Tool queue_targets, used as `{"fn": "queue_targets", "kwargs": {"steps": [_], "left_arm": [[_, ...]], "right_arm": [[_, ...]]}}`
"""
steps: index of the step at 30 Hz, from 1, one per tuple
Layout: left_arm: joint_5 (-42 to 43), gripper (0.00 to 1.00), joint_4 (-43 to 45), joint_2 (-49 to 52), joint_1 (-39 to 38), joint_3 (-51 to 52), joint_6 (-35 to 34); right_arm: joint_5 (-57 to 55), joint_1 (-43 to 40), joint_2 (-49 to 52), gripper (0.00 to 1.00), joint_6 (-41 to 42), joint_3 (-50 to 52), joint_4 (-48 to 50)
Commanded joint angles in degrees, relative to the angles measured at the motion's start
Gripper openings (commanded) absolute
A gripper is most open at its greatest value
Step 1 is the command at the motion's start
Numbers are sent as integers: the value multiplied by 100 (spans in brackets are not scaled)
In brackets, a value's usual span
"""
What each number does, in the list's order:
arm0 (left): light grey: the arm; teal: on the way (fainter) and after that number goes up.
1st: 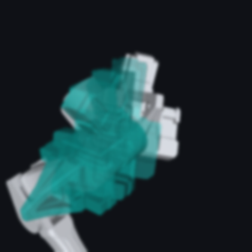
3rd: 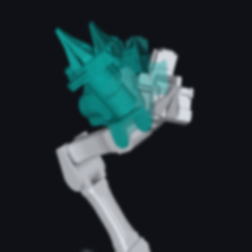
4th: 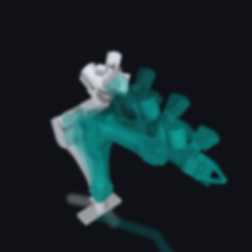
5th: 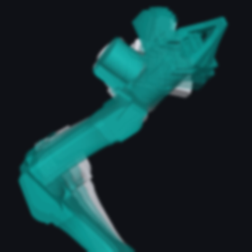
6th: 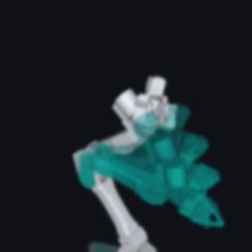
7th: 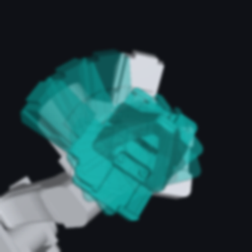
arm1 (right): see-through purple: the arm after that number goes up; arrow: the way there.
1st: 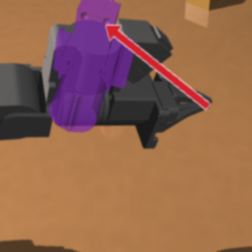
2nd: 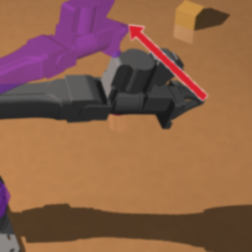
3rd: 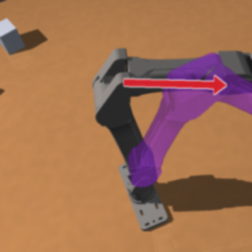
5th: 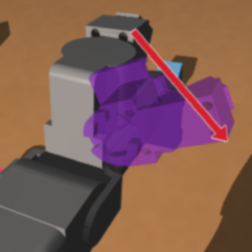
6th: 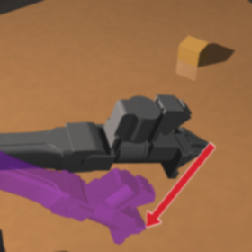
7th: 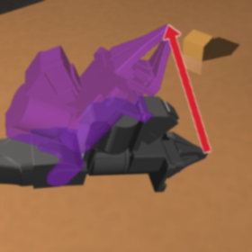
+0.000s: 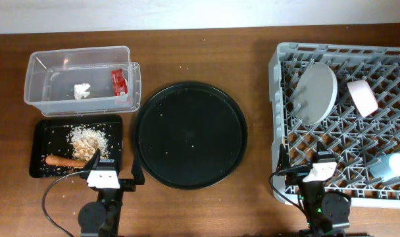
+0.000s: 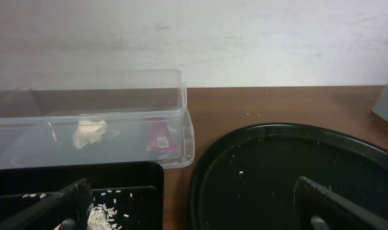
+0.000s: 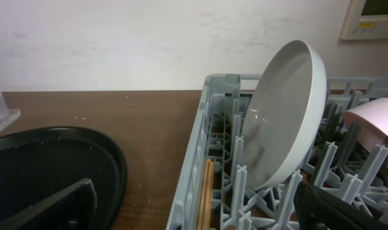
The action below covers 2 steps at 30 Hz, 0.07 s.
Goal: Sort waste into correct bins and load items into the dishwasher rack
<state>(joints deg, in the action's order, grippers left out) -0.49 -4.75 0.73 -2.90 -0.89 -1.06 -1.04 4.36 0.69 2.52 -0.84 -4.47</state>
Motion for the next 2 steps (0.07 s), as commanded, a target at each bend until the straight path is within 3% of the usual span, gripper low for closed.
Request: {"fn": "queue_targets", "kwargs": {"steps": [1, 2], "left_arm": [[-42, 99, -4, -44, -33, 35, 70], [-39, 99, -4, -44, -33, 35, 70]], "right_arm": [[33, -31, -48, 98, -39, 52, -15], [33, -31, -50, 99, -39, 52, -15]]}}
